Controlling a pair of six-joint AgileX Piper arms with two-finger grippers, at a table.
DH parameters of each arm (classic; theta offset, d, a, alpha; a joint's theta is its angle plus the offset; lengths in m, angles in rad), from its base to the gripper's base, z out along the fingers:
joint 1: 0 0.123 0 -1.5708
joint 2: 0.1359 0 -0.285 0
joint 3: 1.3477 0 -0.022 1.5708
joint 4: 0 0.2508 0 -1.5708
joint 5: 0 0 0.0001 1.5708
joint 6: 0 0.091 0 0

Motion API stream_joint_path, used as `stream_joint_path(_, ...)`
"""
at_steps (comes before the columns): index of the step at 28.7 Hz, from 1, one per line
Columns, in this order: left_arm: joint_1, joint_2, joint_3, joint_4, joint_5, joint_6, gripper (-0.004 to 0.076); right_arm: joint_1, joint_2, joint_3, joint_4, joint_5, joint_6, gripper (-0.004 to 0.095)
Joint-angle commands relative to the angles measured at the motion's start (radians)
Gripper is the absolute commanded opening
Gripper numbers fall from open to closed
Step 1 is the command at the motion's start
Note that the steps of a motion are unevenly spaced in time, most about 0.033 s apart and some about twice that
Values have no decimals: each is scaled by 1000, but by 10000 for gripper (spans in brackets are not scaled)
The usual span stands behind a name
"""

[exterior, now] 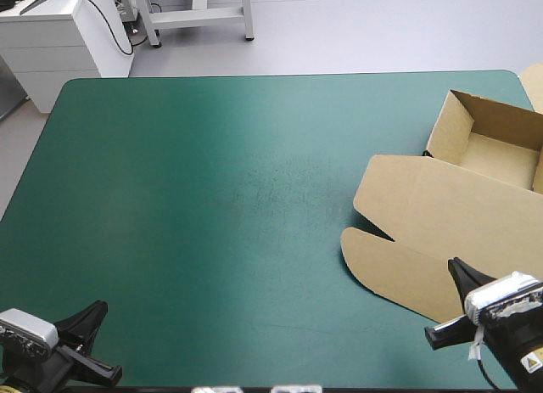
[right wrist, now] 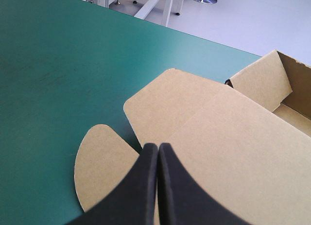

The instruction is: Fold the box

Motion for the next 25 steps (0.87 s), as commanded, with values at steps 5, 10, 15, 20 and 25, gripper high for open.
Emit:
stream_joint_path(5,1,-13,10,0,-110,15,-8,2,-175,117,-73,-134,174,-20)
stream_joint_path(10,1,-34,10,0,-110,15,-8,2,-274,157,-164,-122,284,-21)
stream_joint_path(15,1,-38,10,0,-110,15,-8,2,-280,160,-173,-104,296,-21)
stream_joint_path(20,1,-38,10,0,-110,15,-8,2,-280,160,-173,-104,296,-21)
stream_joint_path(25,1,-38,10,0,-110,15,-8,2,-280,160,-173,-104,296,-21)
